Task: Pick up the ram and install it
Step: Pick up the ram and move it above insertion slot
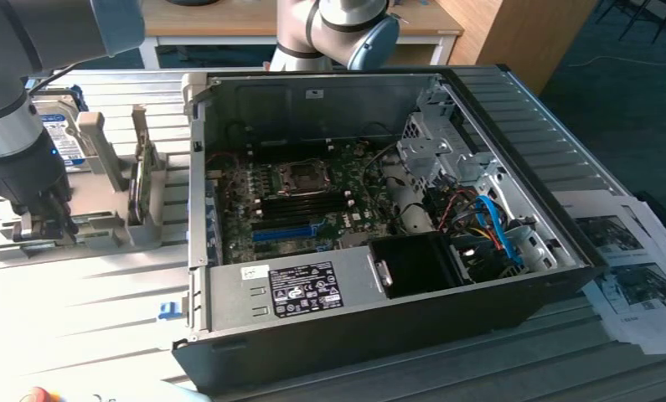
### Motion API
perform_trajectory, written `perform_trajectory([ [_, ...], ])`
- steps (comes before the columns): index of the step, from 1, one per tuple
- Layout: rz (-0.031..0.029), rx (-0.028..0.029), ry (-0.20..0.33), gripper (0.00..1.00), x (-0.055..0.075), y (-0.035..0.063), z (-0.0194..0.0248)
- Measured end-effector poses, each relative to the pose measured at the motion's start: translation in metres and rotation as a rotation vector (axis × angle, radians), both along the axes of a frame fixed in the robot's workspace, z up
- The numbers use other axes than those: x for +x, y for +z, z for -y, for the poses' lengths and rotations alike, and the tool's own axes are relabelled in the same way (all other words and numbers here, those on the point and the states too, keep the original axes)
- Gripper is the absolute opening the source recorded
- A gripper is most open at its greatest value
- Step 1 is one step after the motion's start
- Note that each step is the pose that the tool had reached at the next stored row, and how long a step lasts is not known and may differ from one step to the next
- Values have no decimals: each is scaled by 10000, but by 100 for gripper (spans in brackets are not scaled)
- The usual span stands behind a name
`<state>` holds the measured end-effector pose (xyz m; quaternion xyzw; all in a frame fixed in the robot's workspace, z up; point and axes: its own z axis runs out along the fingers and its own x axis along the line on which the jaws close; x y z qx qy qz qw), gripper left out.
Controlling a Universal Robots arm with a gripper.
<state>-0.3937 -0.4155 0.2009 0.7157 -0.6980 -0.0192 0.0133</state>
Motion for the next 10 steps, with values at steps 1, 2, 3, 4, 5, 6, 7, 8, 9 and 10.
perform_trajectory([
  [1, 0, 0, 0, 23, 0, 0, 0],
  [2, 0, 1, 0, 23, 0, 0, 0],
  [3, 0, 0, 0, 23, 0, 0, 0],
  [4, 0, 0, 0, 21, 0, 0, 0],
  [5, 0, 1, -1, 15, 0, 0, 0],
  [6, 0, 1, -1, 15, 0, 0, 0],
  [7, -1, 1, -1, 12, 0, 0, 0],
  [8, 0, 0, 0, 12, 0, 0, 0],
  [9, 0, 1, 0, 12, 0, 0, 0],
  [10, 0, 0, 0, 12, 0, 0, 0],
])
